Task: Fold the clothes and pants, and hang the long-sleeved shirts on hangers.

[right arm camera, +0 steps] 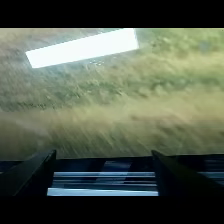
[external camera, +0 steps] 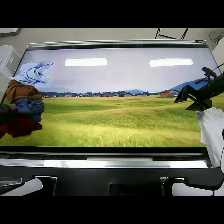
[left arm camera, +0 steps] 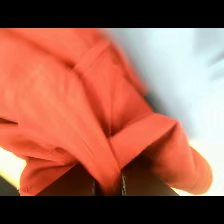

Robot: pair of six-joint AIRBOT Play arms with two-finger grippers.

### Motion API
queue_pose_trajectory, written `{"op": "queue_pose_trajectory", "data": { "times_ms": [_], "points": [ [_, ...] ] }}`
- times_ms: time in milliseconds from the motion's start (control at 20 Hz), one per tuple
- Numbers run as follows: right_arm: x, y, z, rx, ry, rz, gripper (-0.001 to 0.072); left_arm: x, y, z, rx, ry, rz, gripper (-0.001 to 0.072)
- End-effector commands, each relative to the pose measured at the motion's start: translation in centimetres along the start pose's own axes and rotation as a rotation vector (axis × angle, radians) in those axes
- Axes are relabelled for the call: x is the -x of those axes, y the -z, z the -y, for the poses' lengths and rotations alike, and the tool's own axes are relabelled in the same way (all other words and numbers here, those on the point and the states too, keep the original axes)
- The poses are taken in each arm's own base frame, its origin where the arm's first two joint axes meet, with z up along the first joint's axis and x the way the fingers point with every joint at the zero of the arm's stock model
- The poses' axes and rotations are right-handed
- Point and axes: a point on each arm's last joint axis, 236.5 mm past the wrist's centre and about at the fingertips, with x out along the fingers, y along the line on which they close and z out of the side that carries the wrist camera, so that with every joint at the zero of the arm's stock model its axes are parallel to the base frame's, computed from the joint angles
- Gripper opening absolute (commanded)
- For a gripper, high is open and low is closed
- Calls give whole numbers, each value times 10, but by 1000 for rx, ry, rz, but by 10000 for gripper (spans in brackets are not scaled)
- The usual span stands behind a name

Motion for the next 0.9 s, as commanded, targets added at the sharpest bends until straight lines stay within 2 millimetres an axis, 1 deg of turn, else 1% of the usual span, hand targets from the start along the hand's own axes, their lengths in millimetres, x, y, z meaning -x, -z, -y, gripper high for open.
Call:
{"op": "queue_pose_trajectory", "data": {
  "times_ms": [0,50,100,150,200,250,300,350,400,450,500,550,600,650,700,750,800,850],
  "points": [
    [0,3,-1,-2,-4,-14,670,162,-75,76,52,269,491,23],
    [0,3,-1,-2,-4,-15,670,225,-75,105,16,373,625,22],
    [0,4,-1,-1,-5,-17,670,288,-61,137,-27,501,742,22],
    [0,6,-1,-1,-4,-24,670,339,-38,164,-64,636,819,22],
    [0,8,-1,-1,-4,-34,670,381,-7,190,-106,784,848,22],
    [0,12,-1,-1,-3,-48,670,410,25,211,-151,915,829,22],
    [0,15,-1,0,-3,-61,670,428,59,233,-209,1033,772,22],
    [1,17,-1,8,-3,-69,670,436,91,253,-274,1125,695,22],
    [3,19,-1,17,-1,-70,670,435,116,272,-319,1199,621,23],
    [5,19,-1,26,0,-64,670,426,140,292,-355,1254,541,22],
    [7,19,-2,38,0,-55,670,403,169,315,-395,1277,437,23],
    [10,20,-3,53,0,-45,670,369,201,335,-439,1261,320,22],
    [14,21,-4,72,4,-35,670,320,242,353,-473,1207,166,22],
    [17,22,-1,82,20,-24,670,265,287,363,-480,1124,0,25],
    [20,22,4,86,45,-14,670,214,330,364,-493,1028,-134,25],
    [24,22,10,92,77,-5,670,163,372,359,-518,924,-247,25],
    [26,22,16,90,105,2,670,123,406,350,-546,835,-331,25],
    [26,22,20,85,122,4,670,88,438,339,-557,748,-418,25]
  ]
}}
